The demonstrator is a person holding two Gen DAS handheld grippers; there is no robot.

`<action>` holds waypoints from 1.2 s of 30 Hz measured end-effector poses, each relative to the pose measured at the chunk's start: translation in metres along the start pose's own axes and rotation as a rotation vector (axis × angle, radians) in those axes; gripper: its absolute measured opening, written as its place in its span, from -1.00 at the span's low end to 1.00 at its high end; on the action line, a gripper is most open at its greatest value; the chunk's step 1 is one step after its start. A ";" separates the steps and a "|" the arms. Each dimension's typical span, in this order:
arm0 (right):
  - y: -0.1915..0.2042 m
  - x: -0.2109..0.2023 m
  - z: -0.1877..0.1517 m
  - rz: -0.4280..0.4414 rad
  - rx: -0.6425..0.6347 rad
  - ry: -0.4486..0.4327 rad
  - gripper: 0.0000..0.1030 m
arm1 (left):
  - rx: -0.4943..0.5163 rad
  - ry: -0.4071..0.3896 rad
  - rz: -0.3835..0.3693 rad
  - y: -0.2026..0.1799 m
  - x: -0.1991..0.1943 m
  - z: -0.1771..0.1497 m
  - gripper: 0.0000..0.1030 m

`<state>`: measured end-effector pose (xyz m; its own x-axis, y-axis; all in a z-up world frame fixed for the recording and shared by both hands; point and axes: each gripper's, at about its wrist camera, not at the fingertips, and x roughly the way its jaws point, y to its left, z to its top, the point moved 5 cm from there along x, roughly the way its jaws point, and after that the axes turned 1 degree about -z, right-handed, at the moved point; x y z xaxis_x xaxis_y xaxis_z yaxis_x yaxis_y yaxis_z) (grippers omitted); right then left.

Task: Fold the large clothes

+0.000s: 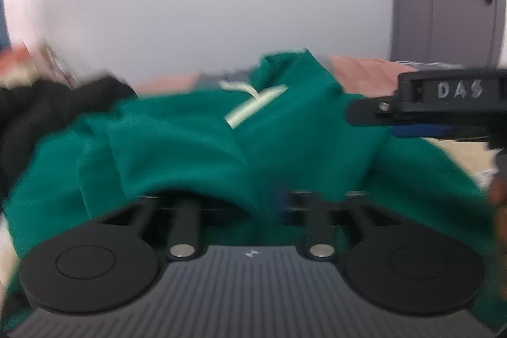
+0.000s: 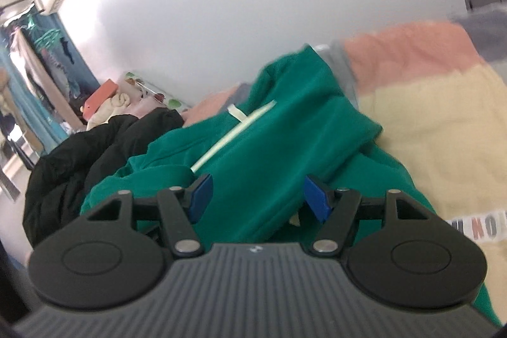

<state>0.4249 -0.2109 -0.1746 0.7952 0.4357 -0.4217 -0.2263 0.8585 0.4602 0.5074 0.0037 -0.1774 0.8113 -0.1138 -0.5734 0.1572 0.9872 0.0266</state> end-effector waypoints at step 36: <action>0.148 0.041 -0.091 0.181 -0.711 -0.012 0.25 | -0.516 0.052 0.046 0.177 -0.020 -0.067 0.38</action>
<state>0.3732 -0.0417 -0.1949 0.7156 0.5881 -0.3769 -0.6622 0.7429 -0.0981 0.4811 0.1879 -0.2156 0.7796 -0.0763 -0.6217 -0.1864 0.9193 -0.3466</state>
